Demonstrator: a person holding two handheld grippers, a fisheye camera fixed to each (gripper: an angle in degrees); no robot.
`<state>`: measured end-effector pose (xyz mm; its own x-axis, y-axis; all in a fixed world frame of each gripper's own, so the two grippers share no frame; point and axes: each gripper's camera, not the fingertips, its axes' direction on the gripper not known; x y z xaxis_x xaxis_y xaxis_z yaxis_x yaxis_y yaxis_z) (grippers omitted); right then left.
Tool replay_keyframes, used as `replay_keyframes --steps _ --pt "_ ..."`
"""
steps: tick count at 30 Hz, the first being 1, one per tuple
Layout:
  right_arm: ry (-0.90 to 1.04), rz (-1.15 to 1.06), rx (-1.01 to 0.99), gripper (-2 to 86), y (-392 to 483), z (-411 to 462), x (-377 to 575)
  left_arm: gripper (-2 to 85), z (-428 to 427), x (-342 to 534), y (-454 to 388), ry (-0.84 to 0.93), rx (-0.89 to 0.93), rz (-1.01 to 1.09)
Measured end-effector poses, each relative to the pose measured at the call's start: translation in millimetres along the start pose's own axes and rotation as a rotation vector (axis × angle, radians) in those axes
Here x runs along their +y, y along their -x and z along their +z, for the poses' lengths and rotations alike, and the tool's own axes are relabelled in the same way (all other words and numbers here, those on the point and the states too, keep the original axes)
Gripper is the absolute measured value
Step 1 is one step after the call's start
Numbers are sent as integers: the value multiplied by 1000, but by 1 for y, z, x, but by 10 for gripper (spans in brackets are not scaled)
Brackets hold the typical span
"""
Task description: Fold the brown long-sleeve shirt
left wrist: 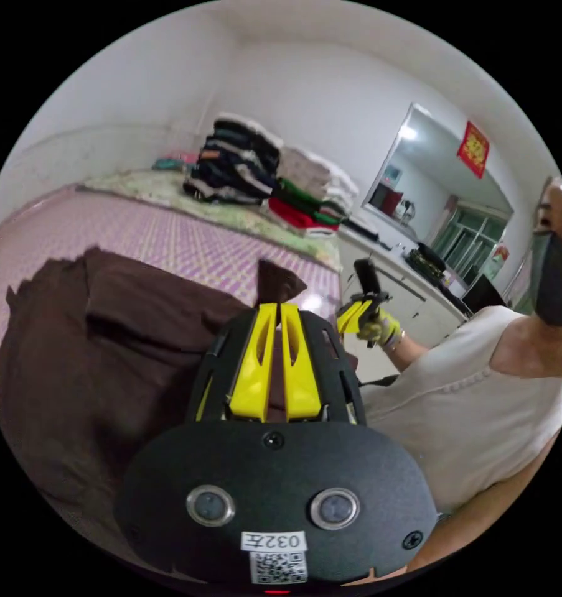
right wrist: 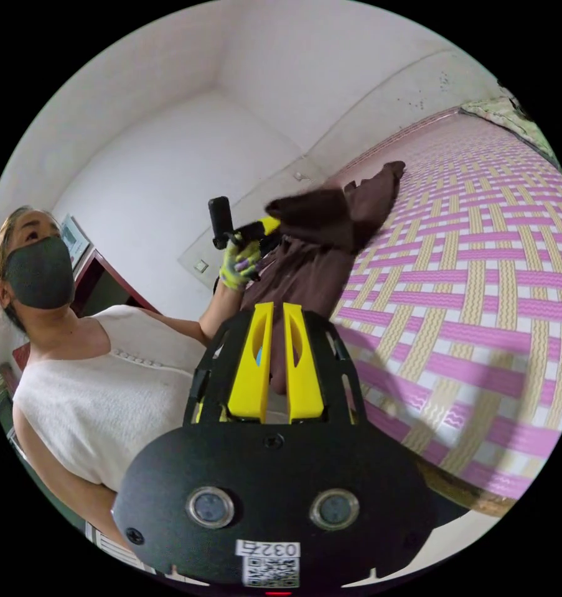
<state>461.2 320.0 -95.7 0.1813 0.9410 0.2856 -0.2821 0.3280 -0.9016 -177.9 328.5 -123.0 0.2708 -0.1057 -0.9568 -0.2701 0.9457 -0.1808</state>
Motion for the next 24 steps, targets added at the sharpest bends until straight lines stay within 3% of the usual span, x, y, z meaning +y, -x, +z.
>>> replay_keyframes --steps 4,13,18,21,24 --pt "29 4 40 43 -3 3 -11 -10 5 14 7 48 5 7" --pt "44 81 37 61 -23 30 -50 -9 -24 10 8 -23 -33 -7" --pt "55 75 45 63 -21 36 -53 -8 -48 14 -31 -59 27 85" --pt "79 118 -32 78 -35 41 -50 -1 -21 33 -40 -6 39 47" --pt "91 160 -79 90 -48 49 -47 48 26 39 -32 207 97 -9"
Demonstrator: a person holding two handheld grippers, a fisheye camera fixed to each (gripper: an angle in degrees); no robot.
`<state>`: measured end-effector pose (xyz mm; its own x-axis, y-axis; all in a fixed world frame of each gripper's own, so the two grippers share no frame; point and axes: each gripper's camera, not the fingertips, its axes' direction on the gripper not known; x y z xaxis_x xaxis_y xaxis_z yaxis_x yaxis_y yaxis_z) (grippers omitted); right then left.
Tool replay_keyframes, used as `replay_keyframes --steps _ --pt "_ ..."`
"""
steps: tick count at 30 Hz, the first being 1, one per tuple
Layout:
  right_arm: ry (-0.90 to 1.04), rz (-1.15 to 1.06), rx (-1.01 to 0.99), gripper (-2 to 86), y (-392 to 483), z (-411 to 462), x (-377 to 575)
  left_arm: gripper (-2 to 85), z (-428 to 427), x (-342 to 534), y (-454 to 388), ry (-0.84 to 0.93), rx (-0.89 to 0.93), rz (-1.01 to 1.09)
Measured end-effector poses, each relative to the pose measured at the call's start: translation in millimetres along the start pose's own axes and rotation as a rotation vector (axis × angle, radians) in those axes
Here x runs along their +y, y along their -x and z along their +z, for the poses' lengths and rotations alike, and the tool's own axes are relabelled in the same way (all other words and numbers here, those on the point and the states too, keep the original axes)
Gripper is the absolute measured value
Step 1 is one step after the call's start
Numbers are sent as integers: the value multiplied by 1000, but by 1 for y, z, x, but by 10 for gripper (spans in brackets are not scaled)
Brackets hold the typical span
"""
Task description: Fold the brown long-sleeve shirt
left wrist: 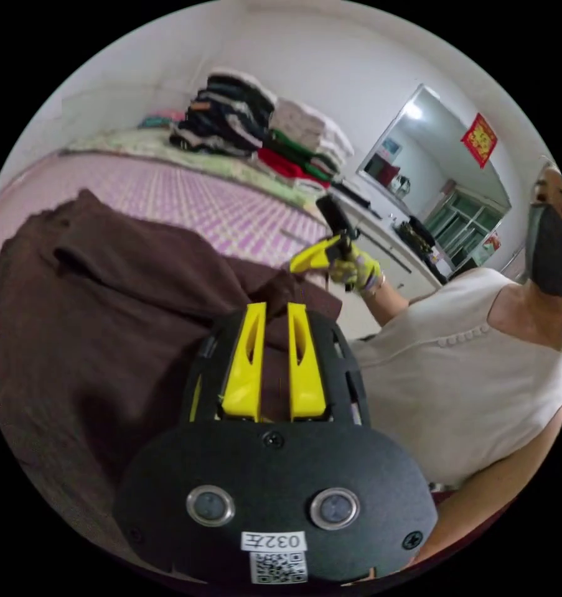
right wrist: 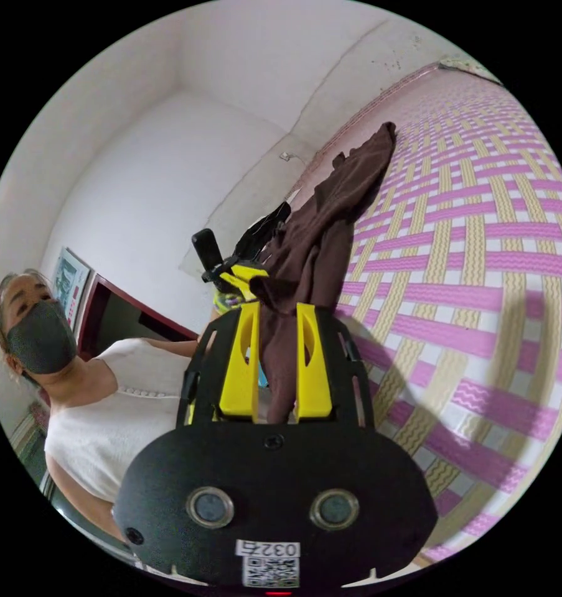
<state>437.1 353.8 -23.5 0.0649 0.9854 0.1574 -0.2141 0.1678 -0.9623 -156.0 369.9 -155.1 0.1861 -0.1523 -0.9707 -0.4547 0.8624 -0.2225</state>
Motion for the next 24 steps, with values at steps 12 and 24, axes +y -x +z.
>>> replay_keyframes --steps 12,24 --pt "54 -23 298 86 24 51 -11 56 -105 -58 122 -296 -312 -554" --pt "5 -153 399 -7 64 67 9 -9 -99 -59 166 -520 -195 -785"
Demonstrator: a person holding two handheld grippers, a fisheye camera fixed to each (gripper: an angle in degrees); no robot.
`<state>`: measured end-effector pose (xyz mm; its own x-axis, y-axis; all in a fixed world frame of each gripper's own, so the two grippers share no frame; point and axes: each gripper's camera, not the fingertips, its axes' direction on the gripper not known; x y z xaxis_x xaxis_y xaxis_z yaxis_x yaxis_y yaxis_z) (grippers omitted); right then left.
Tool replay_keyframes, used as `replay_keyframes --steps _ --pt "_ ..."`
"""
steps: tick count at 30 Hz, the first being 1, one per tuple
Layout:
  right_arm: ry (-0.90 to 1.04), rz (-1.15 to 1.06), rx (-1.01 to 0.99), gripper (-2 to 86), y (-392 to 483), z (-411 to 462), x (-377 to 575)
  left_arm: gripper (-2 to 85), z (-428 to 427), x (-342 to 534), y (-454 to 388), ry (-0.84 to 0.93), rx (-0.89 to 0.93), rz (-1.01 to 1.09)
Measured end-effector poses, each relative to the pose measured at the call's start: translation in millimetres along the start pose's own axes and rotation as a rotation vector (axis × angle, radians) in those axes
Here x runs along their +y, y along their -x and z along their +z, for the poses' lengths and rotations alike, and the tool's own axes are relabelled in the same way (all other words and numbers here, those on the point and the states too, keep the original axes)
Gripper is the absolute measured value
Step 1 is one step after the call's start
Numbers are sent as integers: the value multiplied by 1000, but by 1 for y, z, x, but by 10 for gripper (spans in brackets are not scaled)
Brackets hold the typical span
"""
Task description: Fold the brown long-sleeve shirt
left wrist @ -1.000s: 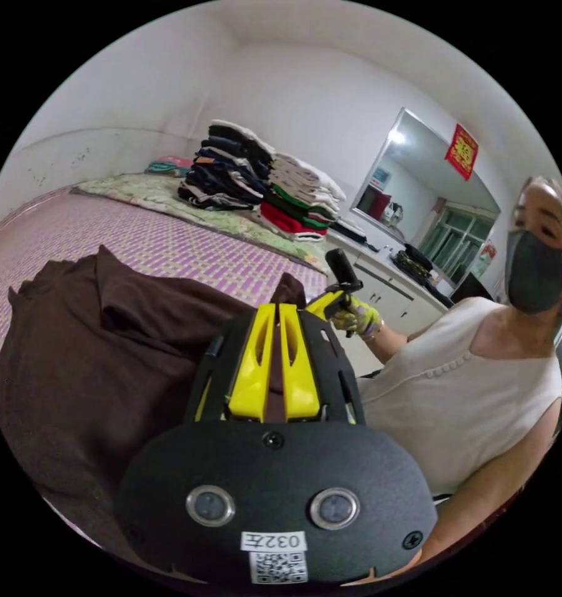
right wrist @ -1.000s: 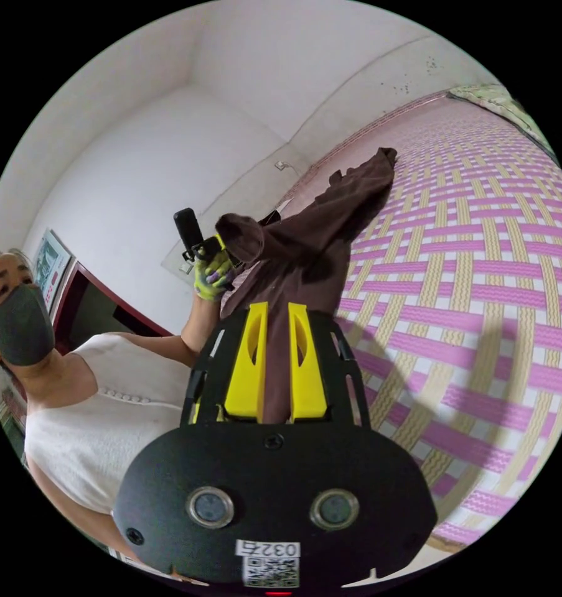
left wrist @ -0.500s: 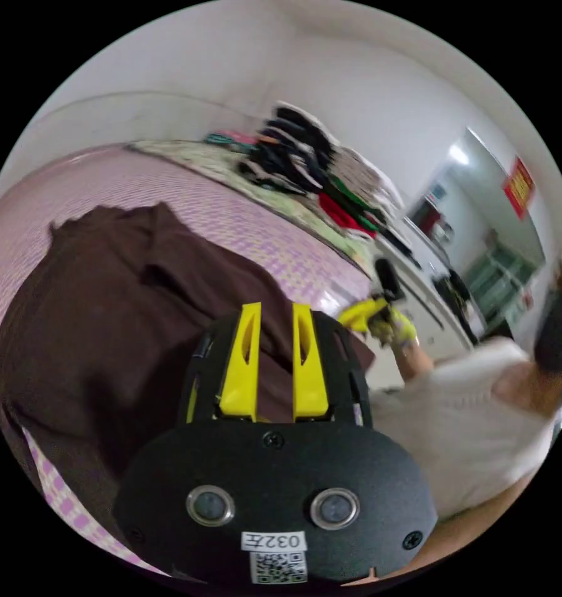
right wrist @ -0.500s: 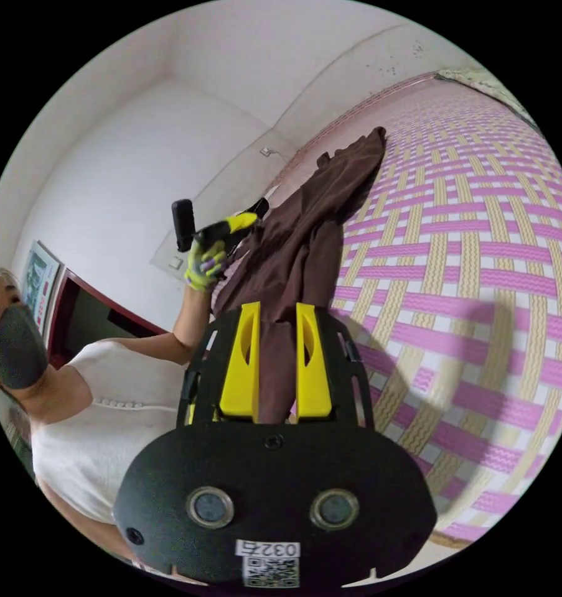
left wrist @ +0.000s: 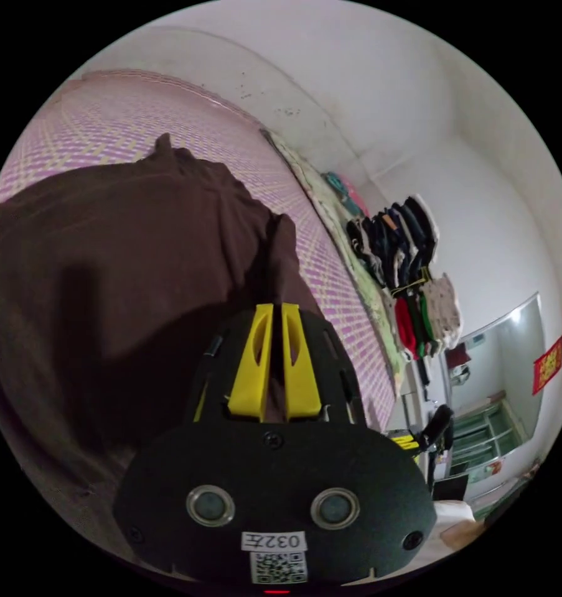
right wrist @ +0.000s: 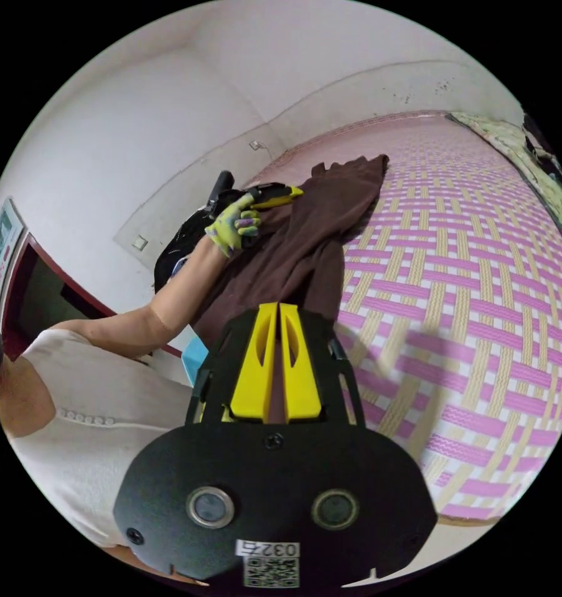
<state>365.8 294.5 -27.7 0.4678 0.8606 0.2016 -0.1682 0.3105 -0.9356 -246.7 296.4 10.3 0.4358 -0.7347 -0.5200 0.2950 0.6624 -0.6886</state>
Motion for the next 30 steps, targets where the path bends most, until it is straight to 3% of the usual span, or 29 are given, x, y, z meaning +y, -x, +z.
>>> replay_keyframes --steps 9,13,17,25,30 --pt "25 135 -162 26 -28 17 29 36 2 6 38 73 125 -109" --pt "9 164 -132 60 -33 16 40 37 -29 9 -11 -87 -86 30" --pt "-8 163 -122 58 -33 18 45 26 12 -6 -69 47 -84 224" --pt "-31 124 -97 53 -21 29 56 17 121 -58 -119 153 -171 238" --pt "-13 93 -88 52 -13 43 60 -4 159 -82 -109 136 -382 138"
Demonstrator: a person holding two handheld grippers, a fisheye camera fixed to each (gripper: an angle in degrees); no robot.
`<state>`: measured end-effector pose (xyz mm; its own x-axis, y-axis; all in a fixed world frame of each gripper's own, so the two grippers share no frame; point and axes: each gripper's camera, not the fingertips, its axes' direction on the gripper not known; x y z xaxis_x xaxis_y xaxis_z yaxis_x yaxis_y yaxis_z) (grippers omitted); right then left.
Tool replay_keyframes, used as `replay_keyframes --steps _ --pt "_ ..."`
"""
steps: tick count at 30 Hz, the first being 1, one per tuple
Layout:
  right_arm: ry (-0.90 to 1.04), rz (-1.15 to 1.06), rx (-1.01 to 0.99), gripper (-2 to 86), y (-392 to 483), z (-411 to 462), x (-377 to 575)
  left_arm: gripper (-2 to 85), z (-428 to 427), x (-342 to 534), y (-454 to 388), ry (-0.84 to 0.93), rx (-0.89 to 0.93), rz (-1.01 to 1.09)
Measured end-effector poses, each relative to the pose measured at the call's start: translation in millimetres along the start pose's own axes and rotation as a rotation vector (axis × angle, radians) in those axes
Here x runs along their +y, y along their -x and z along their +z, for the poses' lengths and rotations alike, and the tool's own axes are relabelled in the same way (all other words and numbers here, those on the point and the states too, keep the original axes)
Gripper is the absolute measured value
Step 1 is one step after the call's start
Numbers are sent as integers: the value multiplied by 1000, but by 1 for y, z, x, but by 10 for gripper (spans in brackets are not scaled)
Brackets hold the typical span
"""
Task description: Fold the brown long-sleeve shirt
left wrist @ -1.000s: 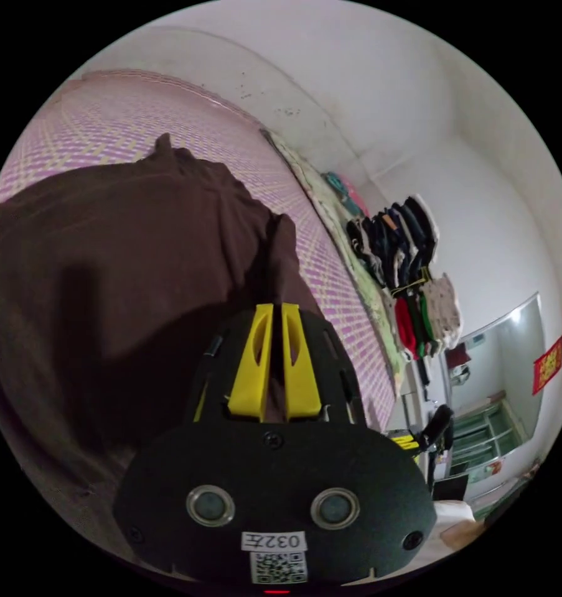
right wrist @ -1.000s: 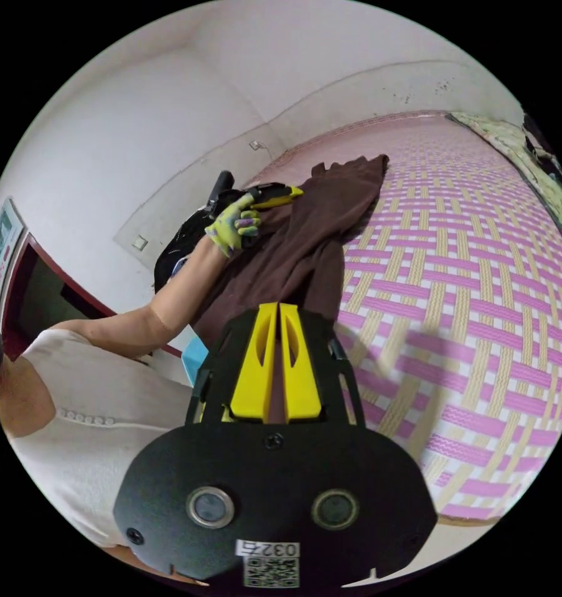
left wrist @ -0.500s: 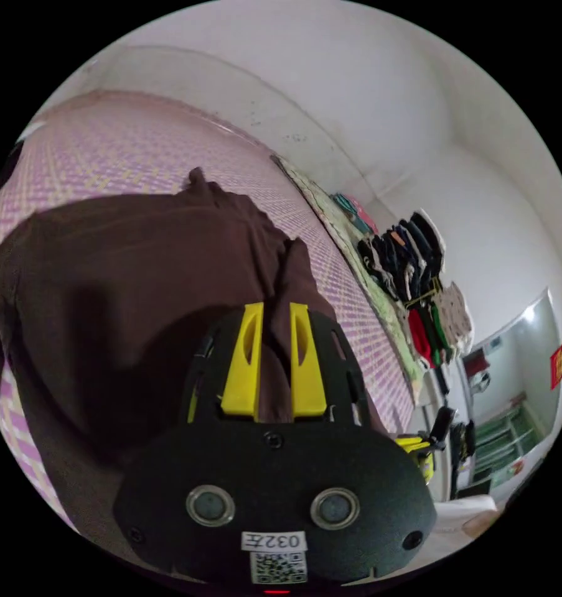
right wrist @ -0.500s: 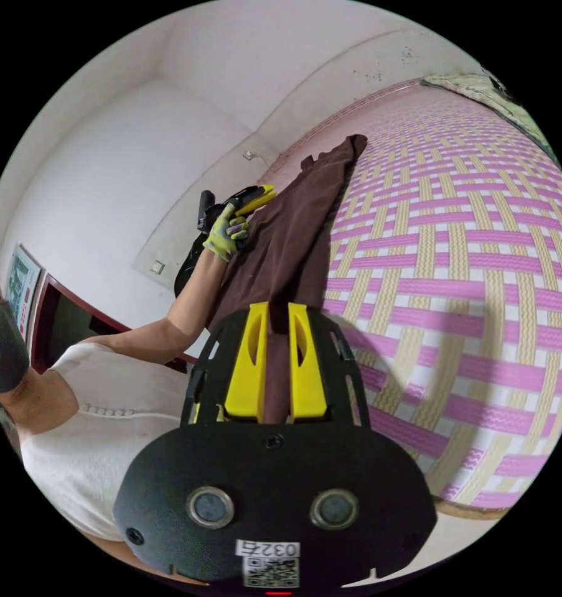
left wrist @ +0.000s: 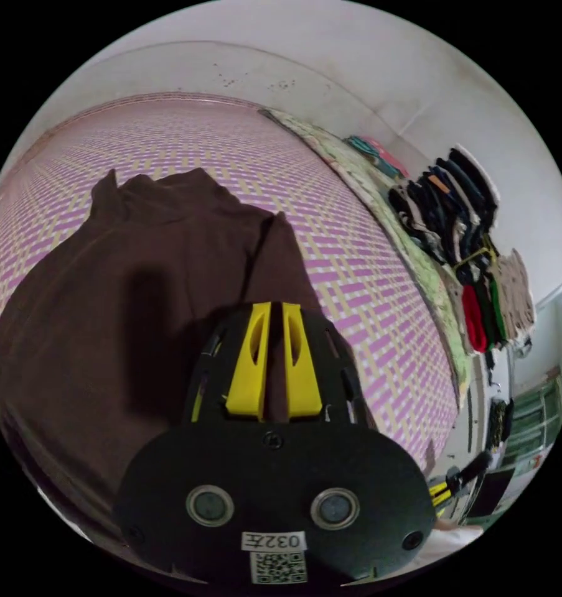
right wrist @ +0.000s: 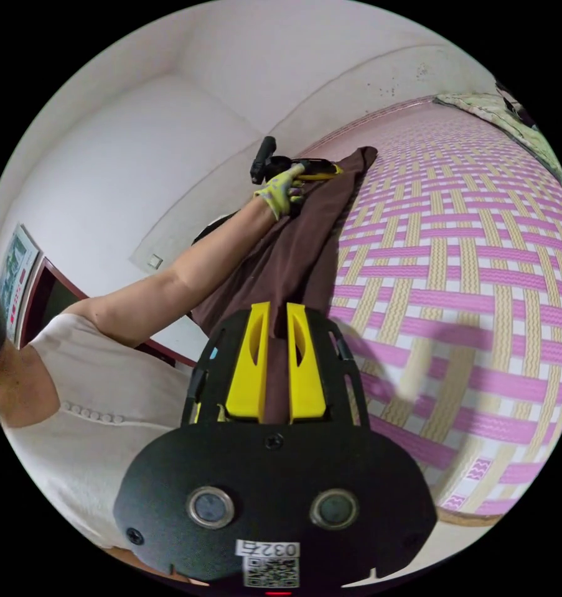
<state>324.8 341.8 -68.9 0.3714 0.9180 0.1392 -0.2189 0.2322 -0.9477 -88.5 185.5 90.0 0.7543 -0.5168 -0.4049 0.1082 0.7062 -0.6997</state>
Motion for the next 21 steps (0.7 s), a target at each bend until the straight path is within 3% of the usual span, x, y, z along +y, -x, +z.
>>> replay_keyframes --steps 6,13,21 --pt "-10 -14 2 55 -1 4 4 -9 11 -2 27 -41 109 -123" --pt "-34 89 108 73 -20 -7 9 -10 34 -27 -28 -31 -102 -54" --pt "-48 100 227 -6 -13 -27 39 -10 66 -47 -68 -26 -82 -30"
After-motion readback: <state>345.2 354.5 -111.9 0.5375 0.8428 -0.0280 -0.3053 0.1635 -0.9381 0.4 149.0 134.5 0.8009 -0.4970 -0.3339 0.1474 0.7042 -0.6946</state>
